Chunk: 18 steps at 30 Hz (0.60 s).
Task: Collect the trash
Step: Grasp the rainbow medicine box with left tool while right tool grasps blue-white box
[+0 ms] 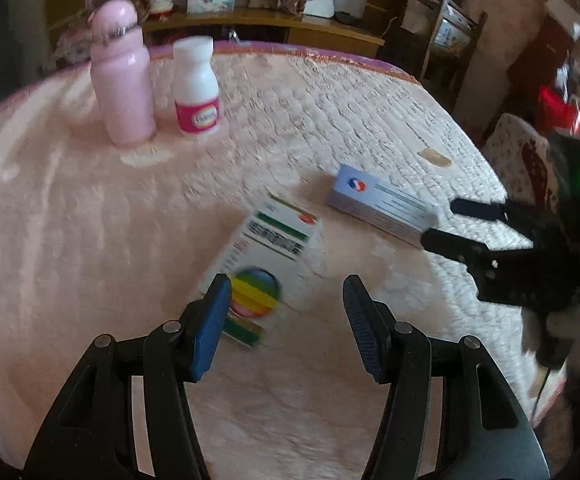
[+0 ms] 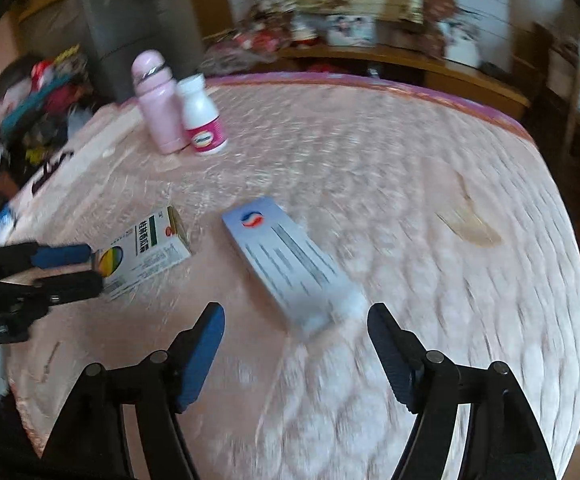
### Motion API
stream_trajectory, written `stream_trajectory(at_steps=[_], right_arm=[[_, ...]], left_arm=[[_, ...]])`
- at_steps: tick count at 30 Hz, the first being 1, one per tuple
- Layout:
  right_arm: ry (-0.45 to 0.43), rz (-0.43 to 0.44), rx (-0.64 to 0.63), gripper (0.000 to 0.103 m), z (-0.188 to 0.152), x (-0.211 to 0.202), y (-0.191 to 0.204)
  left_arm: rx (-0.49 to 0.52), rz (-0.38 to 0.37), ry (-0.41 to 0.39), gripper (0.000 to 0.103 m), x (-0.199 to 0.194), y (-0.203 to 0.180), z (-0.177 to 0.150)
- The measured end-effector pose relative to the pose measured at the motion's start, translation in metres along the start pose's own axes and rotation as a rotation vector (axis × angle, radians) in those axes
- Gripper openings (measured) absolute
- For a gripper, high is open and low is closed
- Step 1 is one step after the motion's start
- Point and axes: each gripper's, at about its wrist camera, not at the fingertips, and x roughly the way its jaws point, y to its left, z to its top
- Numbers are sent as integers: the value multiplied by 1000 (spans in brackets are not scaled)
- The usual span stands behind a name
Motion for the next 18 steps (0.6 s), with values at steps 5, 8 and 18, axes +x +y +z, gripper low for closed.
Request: stream_trajectory(at_steps=[5,8,18], right_arm=[[45,-18,-119,72,21,32,7],[81,-42,-133,72,28,50,5],[97,-55,-86,54,17,56,9]], left_arm=[[92,-10,57,57,22,8,6],[140,24,58,57,31,7,6],[197,67,101,56,61,-2,12]])
